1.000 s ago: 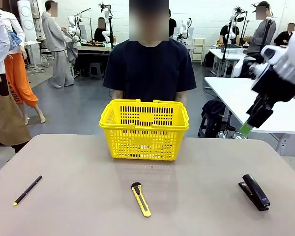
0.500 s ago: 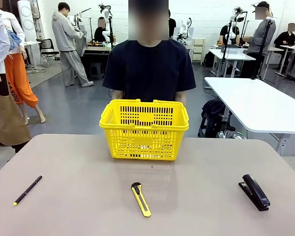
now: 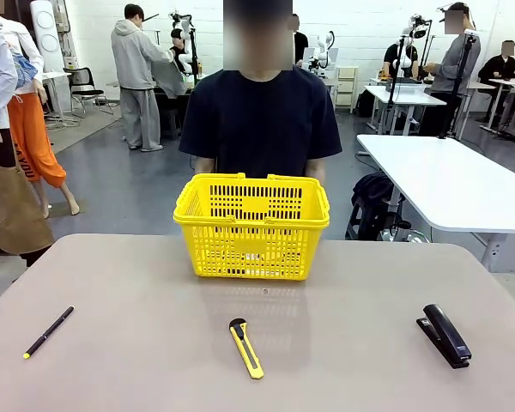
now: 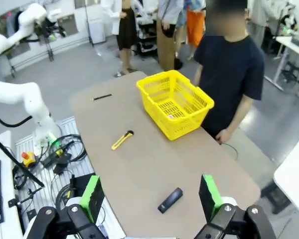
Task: Place the items the person wants into the basket.
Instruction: Pick up the item the person points to and place it in the Market Basket.
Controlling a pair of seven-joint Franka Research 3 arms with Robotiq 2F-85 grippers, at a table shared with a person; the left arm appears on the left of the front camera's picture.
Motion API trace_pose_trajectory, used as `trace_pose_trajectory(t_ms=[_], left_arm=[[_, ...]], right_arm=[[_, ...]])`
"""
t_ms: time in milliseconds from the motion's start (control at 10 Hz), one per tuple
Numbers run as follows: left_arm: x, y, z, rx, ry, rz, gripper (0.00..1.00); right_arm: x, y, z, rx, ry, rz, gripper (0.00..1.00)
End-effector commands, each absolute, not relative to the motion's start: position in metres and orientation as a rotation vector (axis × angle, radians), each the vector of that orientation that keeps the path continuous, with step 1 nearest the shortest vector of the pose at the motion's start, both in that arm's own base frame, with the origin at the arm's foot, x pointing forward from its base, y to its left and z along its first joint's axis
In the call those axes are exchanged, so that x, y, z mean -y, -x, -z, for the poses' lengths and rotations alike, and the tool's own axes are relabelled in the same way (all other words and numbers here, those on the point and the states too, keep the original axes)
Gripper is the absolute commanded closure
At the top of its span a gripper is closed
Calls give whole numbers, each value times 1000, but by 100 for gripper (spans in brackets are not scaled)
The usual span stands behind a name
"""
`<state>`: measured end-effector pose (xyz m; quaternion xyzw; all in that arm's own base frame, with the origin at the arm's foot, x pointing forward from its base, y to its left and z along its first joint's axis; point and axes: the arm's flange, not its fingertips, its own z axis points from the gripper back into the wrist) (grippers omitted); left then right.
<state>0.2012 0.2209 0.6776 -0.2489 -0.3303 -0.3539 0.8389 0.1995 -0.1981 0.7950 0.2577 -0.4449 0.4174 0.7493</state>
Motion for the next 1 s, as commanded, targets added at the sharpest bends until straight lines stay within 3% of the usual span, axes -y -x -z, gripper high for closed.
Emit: trace_pose_trajectory(t_ms=[0, 500, 800, 900], left_arm=[[-220, -200, -677, 711, 530, 771, 0], [-220, -200, -677, 711, 530, 771, 0], [-220, -200, -677, 711, 530, 771, 0], [-220, -200, -677, 711, 530, 771, 0]], right_arm=[[204, -211, -786, 975, -505, -863, 0], [206, -206, -733, 833, -350, -884, 0], [195, -202, -731, 836, -298, -938, 0], [209, -207, -734, 835, -368, -859, 0]])
